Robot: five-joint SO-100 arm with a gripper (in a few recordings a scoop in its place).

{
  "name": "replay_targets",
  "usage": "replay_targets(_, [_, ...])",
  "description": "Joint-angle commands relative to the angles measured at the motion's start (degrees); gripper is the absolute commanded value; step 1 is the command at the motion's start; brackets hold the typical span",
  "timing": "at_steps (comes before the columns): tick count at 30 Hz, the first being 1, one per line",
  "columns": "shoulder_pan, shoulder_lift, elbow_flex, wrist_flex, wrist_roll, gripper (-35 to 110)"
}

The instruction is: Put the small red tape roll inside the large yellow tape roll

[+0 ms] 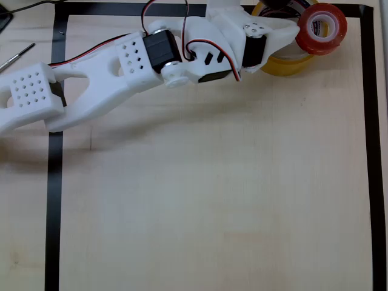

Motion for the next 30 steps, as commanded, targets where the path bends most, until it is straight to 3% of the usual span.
replay_targets(1, [-0.44,4.83,-6.42,0.88,1.76,0])
replay_targets(11, [-2.02,7.82,-7.91,10.02,1.32,0])
replay_targets(30, [-0.26,8.44,-7.03,-6.15,-7.29,0])
